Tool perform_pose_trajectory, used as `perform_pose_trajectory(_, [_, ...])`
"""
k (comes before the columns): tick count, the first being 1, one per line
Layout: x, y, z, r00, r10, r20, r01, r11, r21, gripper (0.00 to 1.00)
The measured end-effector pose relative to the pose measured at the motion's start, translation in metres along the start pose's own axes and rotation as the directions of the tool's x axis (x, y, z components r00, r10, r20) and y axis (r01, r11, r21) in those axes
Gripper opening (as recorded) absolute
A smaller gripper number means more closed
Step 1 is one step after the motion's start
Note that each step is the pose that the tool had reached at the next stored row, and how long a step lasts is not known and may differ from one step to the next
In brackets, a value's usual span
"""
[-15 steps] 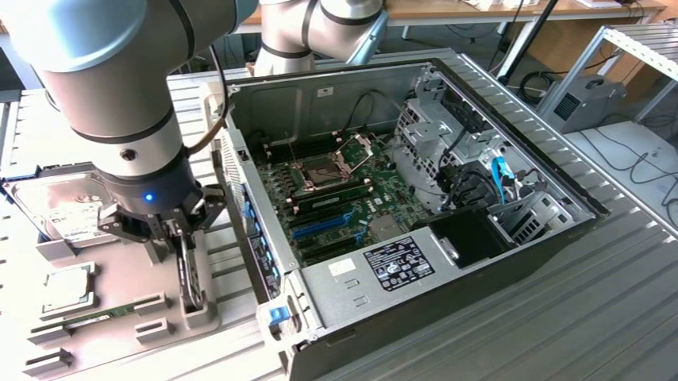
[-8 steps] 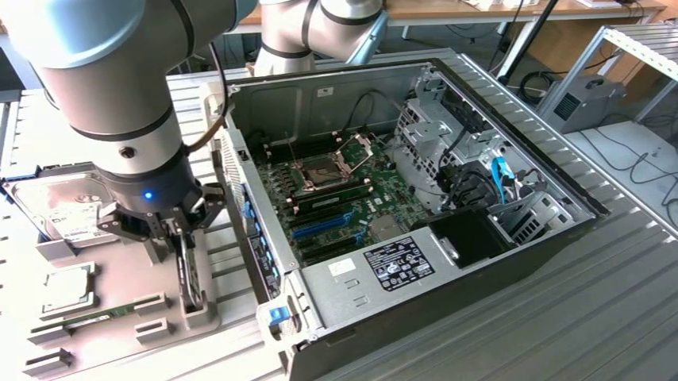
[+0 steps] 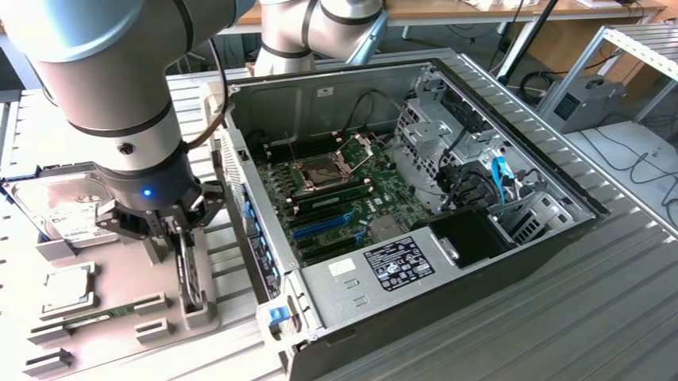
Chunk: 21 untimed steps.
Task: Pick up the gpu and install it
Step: 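Pick up the gpu and move the gpu toward the slot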
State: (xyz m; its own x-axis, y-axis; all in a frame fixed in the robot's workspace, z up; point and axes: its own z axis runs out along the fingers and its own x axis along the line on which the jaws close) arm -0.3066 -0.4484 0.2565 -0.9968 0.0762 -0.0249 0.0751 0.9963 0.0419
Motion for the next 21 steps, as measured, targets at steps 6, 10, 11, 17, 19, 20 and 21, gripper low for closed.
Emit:
perform_pose_trajectory(6, [-0.0001,0.0002,-0.0022,1.0000,0.000,0.0000,0.000,1.0000,0.0002,0.26])
perform_pose_trajectory(10, [-0.0001,0.0003,-0.0036,1.0000,0.000,-0.0001,0.000,1.0000,0.0002,0.26])
perform_pose_trajectory(11, [-0.0001,0.0003,-0.0039,1.0000,0.000,0.0000,0.000,1.0000,0.0001,0.26])
perform_pose_trajectory(17, [-0.0001,0.0004,-0.0060,1.0000,0.000,0.0000,0.000,1.0000,0.0002,0.26])
perform_pose_trajectory(19, [-0.0002,0.0004,-0.0065,1.0000,0.000,-0.0001,0.000,1.0000,0.0002,0.26])
perform_pose_trajectory(20, [-0.0002,0.0005,-0.0068,1.0000,0.000,-0.0001,0.000,1.0000,0.0002,0.26])
perform_pose_trajectory(21, [-0.0002,0.0005,-0.0070,1.0000,0.000,0.0000,0.000,1.0000,0.0001,0.26])
